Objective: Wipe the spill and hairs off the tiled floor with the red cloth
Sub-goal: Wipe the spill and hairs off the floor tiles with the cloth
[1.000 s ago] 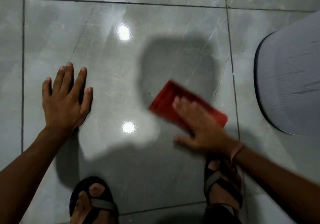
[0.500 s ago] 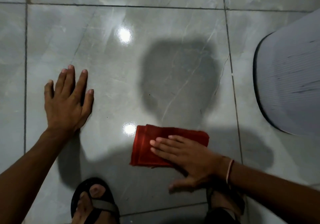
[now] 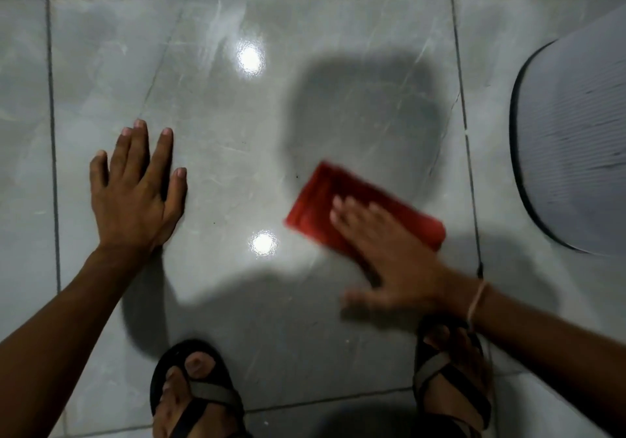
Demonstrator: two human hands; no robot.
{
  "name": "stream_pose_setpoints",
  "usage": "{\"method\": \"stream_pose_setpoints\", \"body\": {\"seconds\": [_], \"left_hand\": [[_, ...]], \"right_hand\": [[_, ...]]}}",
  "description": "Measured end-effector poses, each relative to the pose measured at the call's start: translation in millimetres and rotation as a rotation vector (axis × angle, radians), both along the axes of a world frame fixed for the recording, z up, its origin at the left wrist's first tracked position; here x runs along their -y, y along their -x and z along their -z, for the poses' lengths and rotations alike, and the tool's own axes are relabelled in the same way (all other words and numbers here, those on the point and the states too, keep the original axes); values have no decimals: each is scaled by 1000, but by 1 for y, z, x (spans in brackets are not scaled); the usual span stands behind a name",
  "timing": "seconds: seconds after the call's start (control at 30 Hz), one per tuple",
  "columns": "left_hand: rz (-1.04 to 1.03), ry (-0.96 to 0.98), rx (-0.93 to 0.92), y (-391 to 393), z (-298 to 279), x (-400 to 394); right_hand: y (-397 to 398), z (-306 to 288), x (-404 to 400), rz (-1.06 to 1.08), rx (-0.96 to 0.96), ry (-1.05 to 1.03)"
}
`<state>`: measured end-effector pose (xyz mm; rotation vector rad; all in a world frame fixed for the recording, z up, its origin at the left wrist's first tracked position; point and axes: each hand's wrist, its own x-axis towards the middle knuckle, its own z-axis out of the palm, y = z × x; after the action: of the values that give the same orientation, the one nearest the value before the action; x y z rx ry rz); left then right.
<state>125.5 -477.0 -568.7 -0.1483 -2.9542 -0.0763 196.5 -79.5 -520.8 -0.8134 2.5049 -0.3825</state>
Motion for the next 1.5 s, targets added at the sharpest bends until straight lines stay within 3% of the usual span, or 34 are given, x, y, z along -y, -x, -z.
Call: {"method": "stream_pose_setpoints", "body": {"seconds": [0.07, 0.17, 0.33, 0.43, 0.5, 0.63, 0.8, 1.0, 1.13, 1.3, 1.4, 1.5], "left_hand": [[-3, 3, -5, 0, 1, 0], [-11, -6, 7, -2, 0, -2], [-22, -27, 71, -2, -6, -5], [-34, -35, 114, 0, -12, -7], [-44, -34, 133, -1, -14, -8], [-44, -37, 125, 0, -12, -7], [-27, -28, 73, 1, -10, -5], [2, -7, 6, 3, -7, -3], [4, 5, -23, 2, -7, -2], [5, 10, 2, 1, -3, 0], [-10, -3, 29, 2, -3, -1], [-16, 4, 28, 2, -3, -3]], "right_hand": [[-61, -3, -9, -150, 53, -20], [-52, -2, -23, -285, 69, -27], [73, 6, 11, 53, -120, -15], [144, 3, 31, 196, -72, -42], [142, 5, 33, 222, -57, -44], [49, 2, 14, 62, -109, -70], [-65, -4, 3, -192, 45, -36], [-5, 9, 76, -388, -77, 125], [76, 7, 54, -168, -192, 51], [102, 1, -61, 321, -89, -74], [56, 1, -71, 331, -69, -105], [4, 4, -19, 167, -87, -59]]}}
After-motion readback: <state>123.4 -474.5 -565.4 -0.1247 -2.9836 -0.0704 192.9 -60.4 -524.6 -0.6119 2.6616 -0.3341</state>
